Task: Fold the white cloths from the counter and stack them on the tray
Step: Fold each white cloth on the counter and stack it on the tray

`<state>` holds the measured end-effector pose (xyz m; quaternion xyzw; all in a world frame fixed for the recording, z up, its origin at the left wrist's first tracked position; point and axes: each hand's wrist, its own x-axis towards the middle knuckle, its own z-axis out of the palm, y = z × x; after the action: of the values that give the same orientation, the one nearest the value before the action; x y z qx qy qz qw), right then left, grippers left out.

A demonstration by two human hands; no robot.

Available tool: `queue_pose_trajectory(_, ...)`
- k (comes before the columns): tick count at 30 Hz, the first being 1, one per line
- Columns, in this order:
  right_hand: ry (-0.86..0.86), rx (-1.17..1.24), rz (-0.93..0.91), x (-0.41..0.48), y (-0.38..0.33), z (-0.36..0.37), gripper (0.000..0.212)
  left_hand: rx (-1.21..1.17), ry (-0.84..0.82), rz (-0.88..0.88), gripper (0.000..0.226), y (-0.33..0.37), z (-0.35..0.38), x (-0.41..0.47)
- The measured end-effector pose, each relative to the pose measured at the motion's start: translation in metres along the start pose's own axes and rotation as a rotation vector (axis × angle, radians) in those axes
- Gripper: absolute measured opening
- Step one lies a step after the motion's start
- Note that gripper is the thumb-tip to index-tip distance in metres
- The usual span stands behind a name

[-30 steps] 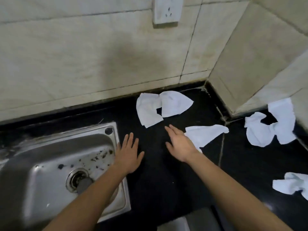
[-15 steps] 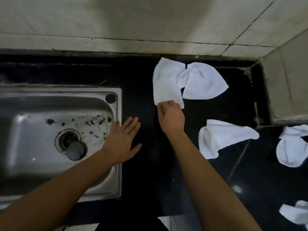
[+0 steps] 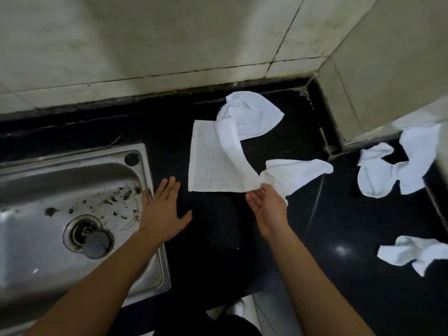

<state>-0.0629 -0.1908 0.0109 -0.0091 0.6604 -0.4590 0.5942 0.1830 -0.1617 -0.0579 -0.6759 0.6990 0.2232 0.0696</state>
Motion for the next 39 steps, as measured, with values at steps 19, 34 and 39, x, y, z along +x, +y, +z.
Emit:
queue_pose_trajectory(19,0.195,-0.439,-0.510,-0.072,-0.001,-0.128,0.004,-0.264,0.406,0.461,0.013,0.099,-0.032,-0.027)
queue_pose_trajectory(34,0.606,-0.230,-0.745,-0.162,-0.068,-0.322,0.007,-0.508,0.329,0.831,0.015,0.321,-0.088,-0.071)
queue_pose_trajectory(39,0.608,-0.173,-0.836,-0.168,-0.061,-0.346,0.007,-0.559,0.439,0.912,0.011,0.336,-0.086,-0.095)
